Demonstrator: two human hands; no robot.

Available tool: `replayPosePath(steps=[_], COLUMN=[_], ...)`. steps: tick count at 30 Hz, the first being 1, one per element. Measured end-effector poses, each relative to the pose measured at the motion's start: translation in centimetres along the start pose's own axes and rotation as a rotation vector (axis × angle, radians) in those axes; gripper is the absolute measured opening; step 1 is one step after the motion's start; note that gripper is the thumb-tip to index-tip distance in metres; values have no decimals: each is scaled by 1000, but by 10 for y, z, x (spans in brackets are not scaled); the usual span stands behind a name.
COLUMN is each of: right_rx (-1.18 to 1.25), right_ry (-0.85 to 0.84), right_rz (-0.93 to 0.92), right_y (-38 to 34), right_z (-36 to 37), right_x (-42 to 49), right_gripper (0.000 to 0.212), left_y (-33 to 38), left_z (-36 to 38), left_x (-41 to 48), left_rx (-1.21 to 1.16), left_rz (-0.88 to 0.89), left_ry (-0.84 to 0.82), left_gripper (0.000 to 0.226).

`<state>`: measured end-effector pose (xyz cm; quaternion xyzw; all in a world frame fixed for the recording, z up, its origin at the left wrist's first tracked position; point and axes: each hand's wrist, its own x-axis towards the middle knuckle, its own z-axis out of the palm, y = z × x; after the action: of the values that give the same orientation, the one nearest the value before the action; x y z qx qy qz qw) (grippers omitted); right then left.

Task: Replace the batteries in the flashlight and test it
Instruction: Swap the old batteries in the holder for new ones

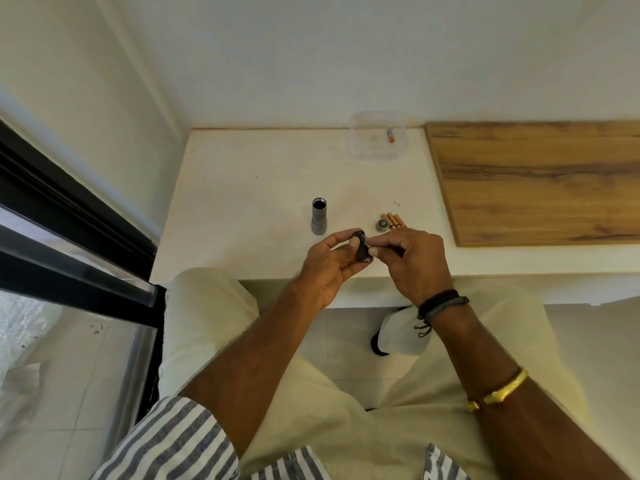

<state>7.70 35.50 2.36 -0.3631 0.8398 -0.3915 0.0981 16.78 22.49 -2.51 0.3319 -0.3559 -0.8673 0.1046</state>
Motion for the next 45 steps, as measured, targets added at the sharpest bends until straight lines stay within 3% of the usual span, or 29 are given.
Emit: replayPosePath(steps=[5,15,23,26,30,37,41,45], right_rx=[-4,111,15,75,282,498,499,320], right_ry=[7,-120,-169,-74,108,188,222,258], right_rz=[-11,162,111,128,282,382,368,310], right_y=[-2,-3,2,6,15,21,28,41], right_z=[0,-7,-2,0,-1,4,10,10], right_x=[-1,8,10,11,17,55,97,153], right_gripper=[15,13,8,9,12,11,5,5], left_y=[0,0,0,0,2,2,0,0], left_z=[0,-1,0,3,6,2,-3,-6], left_x=[1,2,2,4,8,20,25,30], left_rx=[16,12,16,-36,-123,-196,-215,-228], left_rz=[2,-7,6,10,-33,-71,-75,-80], left_ry=[-1,-6,13,10,-6,52,73,59], left_gripper=[16,17,18,20,26,32,27,27])
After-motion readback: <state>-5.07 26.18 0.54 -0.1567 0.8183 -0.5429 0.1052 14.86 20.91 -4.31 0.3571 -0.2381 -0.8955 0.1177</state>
